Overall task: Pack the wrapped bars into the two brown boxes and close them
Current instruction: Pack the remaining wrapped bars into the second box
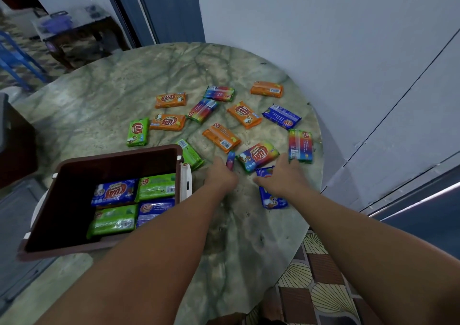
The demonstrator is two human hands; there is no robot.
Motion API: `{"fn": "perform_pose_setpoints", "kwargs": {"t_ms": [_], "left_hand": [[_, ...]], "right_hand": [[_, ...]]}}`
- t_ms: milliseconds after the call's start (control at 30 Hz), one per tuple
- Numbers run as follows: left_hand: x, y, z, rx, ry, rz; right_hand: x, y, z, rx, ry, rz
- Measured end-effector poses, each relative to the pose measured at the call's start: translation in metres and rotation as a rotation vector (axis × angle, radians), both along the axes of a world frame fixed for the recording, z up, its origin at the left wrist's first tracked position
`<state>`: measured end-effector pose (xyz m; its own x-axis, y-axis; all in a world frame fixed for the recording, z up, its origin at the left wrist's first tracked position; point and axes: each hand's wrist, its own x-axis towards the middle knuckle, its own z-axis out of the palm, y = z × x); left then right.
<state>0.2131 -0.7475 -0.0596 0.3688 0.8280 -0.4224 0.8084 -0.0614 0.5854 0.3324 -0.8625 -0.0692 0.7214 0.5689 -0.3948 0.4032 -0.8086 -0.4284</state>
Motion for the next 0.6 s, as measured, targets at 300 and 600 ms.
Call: {"fn": "perform_pose_setpoints", "kwargs": {"t_ms": [300,600], "left_hand": [[0.005,-0.004,0.015,-0.045,-0.235,0.099],[0.005,0.001,0.058,-0.1,-0.424,0.032]], "right_hand": [[-0.012,0.004,-0.002,-0.096,0.001,-0.007],[-0.023,0.033,0.03,0.084,0.049,-0.103]]}}
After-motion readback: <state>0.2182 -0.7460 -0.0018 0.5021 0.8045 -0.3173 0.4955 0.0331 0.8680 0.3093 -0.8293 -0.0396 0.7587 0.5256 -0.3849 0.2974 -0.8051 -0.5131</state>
